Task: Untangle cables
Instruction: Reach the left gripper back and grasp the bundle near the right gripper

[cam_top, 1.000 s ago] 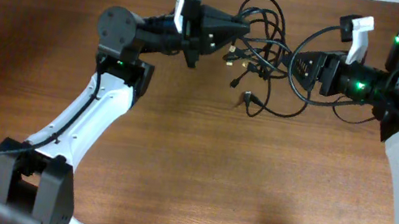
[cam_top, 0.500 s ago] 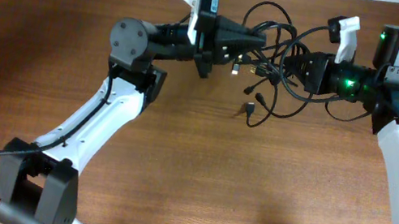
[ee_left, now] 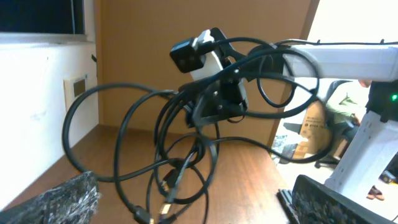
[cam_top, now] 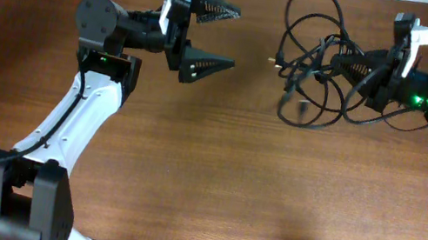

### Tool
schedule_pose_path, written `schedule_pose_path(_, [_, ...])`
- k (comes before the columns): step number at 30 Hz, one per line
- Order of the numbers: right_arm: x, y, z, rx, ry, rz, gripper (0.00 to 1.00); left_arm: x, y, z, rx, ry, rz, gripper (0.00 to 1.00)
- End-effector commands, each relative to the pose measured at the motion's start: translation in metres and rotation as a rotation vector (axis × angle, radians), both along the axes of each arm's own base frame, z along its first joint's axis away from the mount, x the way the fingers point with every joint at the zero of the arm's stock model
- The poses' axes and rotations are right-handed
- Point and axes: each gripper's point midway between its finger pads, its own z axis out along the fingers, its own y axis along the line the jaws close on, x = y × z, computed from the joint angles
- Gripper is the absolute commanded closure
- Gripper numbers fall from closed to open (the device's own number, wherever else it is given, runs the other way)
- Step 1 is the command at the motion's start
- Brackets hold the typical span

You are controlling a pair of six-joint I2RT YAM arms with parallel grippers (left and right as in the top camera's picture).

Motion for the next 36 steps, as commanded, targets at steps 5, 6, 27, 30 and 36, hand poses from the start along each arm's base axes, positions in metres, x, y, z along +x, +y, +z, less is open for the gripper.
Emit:
schedule_pose_path(5, [-0.025,0.037,0.017,0.047,-0.087,0.180,0.96,-0.037,-0.043,0.014,-0.034,-0.249,-0.095,0.01])
schedule_pose_path(6, [-0.026,0.041,0.017,0.049,-0.087,0.192,0.96,-0.041,-0.049,0.015,-0.042,-0.280,-0.102,0.01])
schedule_pose_path(27, [-0.051,0.090,0.019,0.064,-0.073,0.353,0.96,-0.008,-0.078,-0.002,-0.024,-0.207,0.099,0.85])
schedule_pose_path(30, [-0.052,0.091,0.019,0.064,-0.073,0.357,0.96,-0.007,-0.078,-0.007,-0.009,-0.179,0.099,0.97])
schedule_pose_path(36, [-0.042,0.077,0.019,0.058,-0.078,0.305,0.96,0.023,-0.062,-0.011,0.004,-0.152,0.241,1.00])
